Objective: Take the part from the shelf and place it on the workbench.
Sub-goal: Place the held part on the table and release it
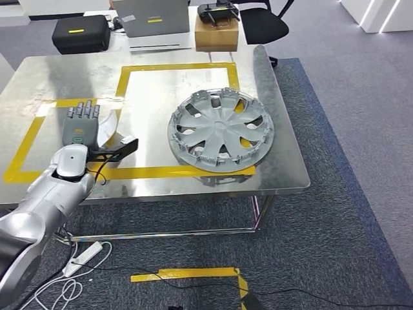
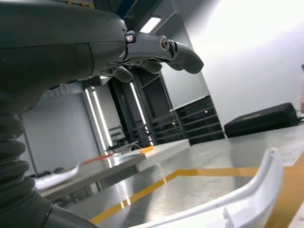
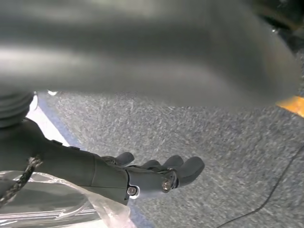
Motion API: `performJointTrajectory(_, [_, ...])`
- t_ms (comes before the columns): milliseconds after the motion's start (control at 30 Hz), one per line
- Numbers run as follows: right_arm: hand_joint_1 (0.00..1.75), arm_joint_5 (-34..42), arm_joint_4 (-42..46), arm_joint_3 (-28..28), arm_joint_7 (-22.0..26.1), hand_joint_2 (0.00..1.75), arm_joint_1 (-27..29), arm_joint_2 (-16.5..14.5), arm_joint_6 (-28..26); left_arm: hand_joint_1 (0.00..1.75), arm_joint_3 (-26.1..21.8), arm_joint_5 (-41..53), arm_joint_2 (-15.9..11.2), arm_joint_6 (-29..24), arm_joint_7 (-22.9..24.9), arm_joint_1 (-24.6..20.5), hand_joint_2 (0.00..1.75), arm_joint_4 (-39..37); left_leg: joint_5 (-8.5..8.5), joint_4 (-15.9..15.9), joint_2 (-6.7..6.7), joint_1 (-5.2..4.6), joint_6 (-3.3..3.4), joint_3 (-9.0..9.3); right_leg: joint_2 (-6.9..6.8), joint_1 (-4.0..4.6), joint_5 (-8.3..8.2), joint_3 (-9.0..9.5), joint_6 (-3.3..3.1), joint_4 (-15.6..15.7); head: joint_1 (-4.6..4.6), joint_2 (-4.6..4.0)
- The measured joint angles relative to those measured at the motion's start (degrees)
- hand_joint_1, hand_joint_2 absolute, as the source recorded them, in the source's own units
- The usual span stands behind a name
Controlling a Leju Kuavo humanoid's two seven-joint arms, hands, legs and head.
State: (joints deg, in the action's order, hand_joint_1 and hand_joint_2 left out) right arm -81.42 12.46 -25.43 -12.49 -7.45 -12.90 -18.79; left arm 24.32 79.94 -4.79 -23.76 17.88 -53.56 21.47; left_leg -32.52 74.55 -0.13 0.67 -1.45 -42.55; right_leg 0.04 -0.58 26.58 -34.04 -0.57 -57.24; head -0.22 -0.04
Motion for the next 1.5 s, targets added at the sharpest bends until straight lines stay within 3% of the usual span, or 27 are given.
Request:
performJointTrajectory(33, [0.0, 0.1, 0.0, 0.0, 0.0, 0.0, 0.1, 0.0, -0.2, 0.0, -0.6, -0.9, 0.1, -1.2, -1.2, 0.0, 1.75, 0.2, 1.41, -1.4, 0.0, 0.07, -0.04, 0.66, 0.01, -0.02, 0.04, 0.02, 0.07, -0.1, -0.01, 0.0])
performJointTrajectory(100, [0.0, 0.2, 0.0, 0.1, -0.1, 0.0, 0.2, 0.0, -0.4, 0.0, -2.4, -3.3, 0.5, -4.0, -4.4, -0.3, 1.75, 1.2, 5.41, -8.5, -0.01, 0.15, 0.03, 4.04, 0.01, 0.0, 0.28, 0.02, 0.44, -0.4, -0.01, 0.0])
performJointTrajectory(133, [0.0, 0.3, 0.0, 0.1, -0.1, 0.0, 0.2, 0.0, -0.5, 0.0, -3.4, -4.5, 0.8, -5.2, -6.1, -0.6, 1.75, 1.8, 6.47, -11.9, -0.03, 0.11, 0.2, 5.59, 0.0, 0.11, 0.41, -0.09, 0.71, -0.6, 0.02, 0.0])
performJointTrajectory(200, [0.0, 0.5, 0.0, 0.1, -0.2, 0.0, 0.1, 0.0, -0.6, 0.0, -5.3, -6.1, 1.4, -6.6, -8.1, -1.1, 1.75, 2.7, 6.62, -14.9, -0.06, -0.07, 0.75, 6.94, -0.02, 0.3, 0.47, -0.41, 1.3, -0.8, 0.08, 0.0])
performJointTrajectory(300, [0.0, 0.5, 0.0, 0.1, -0.4, 0.0, 0.2, 0.0, -0.6, 0.0, -7.0, -6.7, 2.0, -6.9, -8.8, -1.3, 1.75, 3.7, 6.65, -15.4, 0.0, -0.09, 1.96, 6.97, -0.04, 0.12, 0.95, -1.02, 2.21, -1.3, 0.1, 0.0])
performJointTrajectory(367, [0.0, 0.5, 0.0, 0.1, -0.5, 0.0, 0.3, 0.0, -0.6, 0.0, -7.6, -6.8, 2.3, -7.0, -8.9, -1.5, 1.75, 4.2, 6.84, -15.6, 0.04, 0.02, 2.72, 7.01, -0.06, 0.01, 3.33, -3.01, 2.66, -5.2, 0.2, 0.0])
performJointTrajectory(433, [0.0, 0.5, 0.0, 0.1, -0.5, 0.0, 0.3, 0.0, -0.6, 0.0, -7.9, -6.9, 2.5, -7.0, -9.0, -1.5, 1.75, 4.4, 6.83, -15.6, 0.02, -0.08, 3.11, 6.98, -0.07, -0.01, 6.62, -6.47, 2.86, -12.7, 0.29, 0.0])
performJointTrajectory(467, [0.0, 0.5, 0.0, 0.1, -0.5, 0.0, 0.4, 0.0, -0.6, 0.0, -7.9, -7.1, 2.7, -7.1, -9.2, -1.3, 1.75, 4.5, 6.81, -15.6, 0.0, -0.15, 3.16, 6.98, -0.06, -0.01, 7.52, -8.0, 2.89, -15.8, 0.29, 0.0])
performJointTrajectory(500, [0.0, 0.6, 0.0, 0.1, -0.5, 0.0, 0.5, 0.0, -0.7, 0.0, -8.1, -7.6, 2.8, -7.4, -9.9, -1.1, 1.75, 4.6, 6.8, -15.6, -0.03, -0.21, 3.19, 6.99, -0.06, 0.0, 7.43, -8.74, 2.87, -17.0, 0.33, 0.0])
performJointTrajectory(533, [0.0, 0.6, 0.0, 0.1, -0.5, 0.0, 0.5, 0.0, -0.7, 0.0, -8.5, -8.8, 2.9, -8.3, -11.4, -0.9, 1.75, 4.8, 6.8, -15.5, -0.05, -0.25, 3.19, 7.0, -0.06, 0.0, 6.27, -8.41, 2.77, -16.0, 0.33, 0.0])
performJointTrajectory(600, [0.0, 0.7, 0.0, 0.1, -0.3, 0.0, 0.5, 0.0, -0.9, 0.0, -9.9, -12.7, 3.4, -11.4, -17.3, -0.1, 1.75, 6.9, 6.74, -15.5, -0.09, -0.3, 3.09, 7.05, -0.08, 0.02, 2.44, -5.06, 2.35, -8.7, 0.33, 0.0])
performJointTrajectory(667, [0.0, 0.8, 0.0, 0.1, 0.0, 0.0, 0.5, 0.0, -1.1, 0.0, -11.9, -19.2, 4.2, -14.6, -25.8, 1.7, 0.87, 11.5, 6.67, -15.4, -0.13, -0.53, 2.74, 6.95, -0.09, 0.14, 0.52, -1.65, 1.96, -2.3, 0.31, 0.0])
performJointTrajectory(733, [0.0, 0.9, 0.0, 0.2, 0.1, 0.0, 0.6, 0.0, -1.3, 0.0, -13.9, -30.1, 5.7, -14.9, -33.7, 4.9, 0.0, 18.0, 6.71, -15.4, -0.09, -0.7, 2.25, 6.92, 0.01, 0.28, 0.62, -0.61, 1.73, -0.9, 0.26, 0.0])
performJointTrajectory(833, [0.0, 1.1, 0.0, 0.2, -0.4, 0.0, 0.8, -0.1, -1.7, 0.0, -14.9, -51.3, 8.3, -9.8, -39.3, 11.0, 0.0, 29.8, 5.42, -14.2, 0.0, -0.57, 1.33, 6.6, 0.14, -0.12, 0.29, -0.28, 0.93, -0.4, 0.16, 0.0])
performJointTrajectory(933, [0.0, 1.7, 0.0, 0.2, -0.7, 0.0, 1.0, -0.1, -2.5, 0.0, -14.7, -73.9, 10.8, -0.6, -39.9, 17.5, 0.0, 41.3, 0.65, -5.6, -0.01, -0.29, 0.51, 3.04, 0.15, -0.27, 0.28, -0.04, 0.31, -0.2, -0.09, 0.0])
performJointTrajectory(1000, [0.0, 2.3, 0.0, 0.2, -0.7, 0.0, 1.4, -0.1, -3.2, 0.0, -14.3, -86.6, 12.3, 4.3, -39.5, 22.7, 0.0, 48.6, -0.77, -0.8, 0.0, -0.13, 0.25, 0.91, 0.26, -0.27, 0.39, 0.03, 0.26, -0.3, -0.09, 0.0])
performJointTrajectory(1033, [0.0, 2.7, 0.0, 0.2, -0.8, 0.0, 1.6, -0.1, -3.6, 0.0, -13.9, -91.1, 13.1, 5.1, -39.1, 25.1, 0.0, 52.1, 0.04, -1.2, 0.0, -0.09, 0.24, 1.11, 0.32, -0.27, 0.46, 0.05, 0.3, -0.3, -0.09, 0.0])
performJointTrajectory(1067, [0.0, 3.1, 0.0, 0.1, -0.8, 0.0, 1.9, -0.1, -4.1, 0.0, -13.5, -94.6, 13.8, 5.1, -38.7, 27.3, 0.0, 55.5, 1.72, -3.6, 0.0, -0.06, 0.31, 2.29, 0.37, -0.27, 0.53, 0.11, 0.4, -0.4, -0.1, 0.0])
performJointTrajectory(1100, [0.0, 3.5, 0.0, 0.1, -0.8, 0.0, 2.2, -0.1, -4.4, 0.0, -12.9, -97.1, 14.4, 4.7, -38.4, 29.3, 0.0, 58.6, 3.64, -7.3, 0.02, -0.06, 0.47, 4.11, 0.39, -0.27, 0.63, 0.18, 0.56, -0.4, -0.09, 0.0])
performJointTrajectory(1167, [0.0, 4.1, -0.1, 0.0, -0.8, 0.0, 2.5, -0.1, -4.7, 0.0, -11.4, -99.9, 15.3, 4.8, -39.0, 32.7, 0.0, 64.3, 5.63, -13.6, 0.01, -0.2, 0.94, 7.19, 0.38, -0.06, 0.83, 0.18, 1.06, -0.6, -0.06, 0.0])
performJointTrajectory(1200, [0.0, 4.2, -0.1, 0.0, -0.8, 0.0, 2.6, -0.1, -4.7, 0.0, -10.6, -100.2, 15.4, 5.3, -39.9, 34.2, 0.0, 66.7, 5.74, -15.0, -0.01, -0.28, 1.18, 7.87, 0.37, 0.02, 0.88, 0.14, 1.33, -0.6, 0.01, 0.0])
performJointTrajectory(1300, [0.0, 4.2, -0.1, -0.1, -0.7, 0.0, 2.6, -0.1, -4.1, 0.0, -8.5, -97.3, 15.3, 6.4, -44.5, 37.7, 0.0, 72.0, 5.55, -15.5, -0.07, -0.46, 1.89, 7.99, 0.36, -0.01, 0.85, 0.21, 2.08, -0.4, 0.02, 0.0])
performJointTrajectory(1367, [0.0, 4.0, -0.1, -0.1, -0.6, 0.0, 2.6, -0.1, -3.6, 0.0, -7.0, -93.0, 15.0, 7.1, -48.5, 40.2, 0.0, 75.6, 5.77, -15.9, -0.01, -0.33, 2.67, 8.21, 0.28, -0.13, 1.72, -0.22, 2.67, -1.2, 0.07, 0.0])
performJointTrajectory(1433, [0.0, 3.9, -0.1, -0.1, -0.5, 0.0, 2.6, -0.1, -3.4, 0.0, -5.6, -90.7, 14.8, 8.0, -50.0, 42.7, 0.0, 78.6, 5.94, -16.2, 0.04, -0.15, 3.27, 8.36, 0.18, -0.18, 4.88, -2.61, 3.1, -6.3, 0.28, 0.0])
performJointTrajectory(1500, [0.0, 4.0, -0.1, -0.1, -0.5, 0.0, 2.7, -0.1, -3.4, 0.0, -4.6, -90.4, 14.5, 8.6, -50.2, 45.1, 0.0, 80.3, 5.91, -16.2, 0.04, -0.21, 3.48, 8.31, 0.13, -0.17, 8.47, -6.14, 3.39, -14.1, 0.39, 0.0])
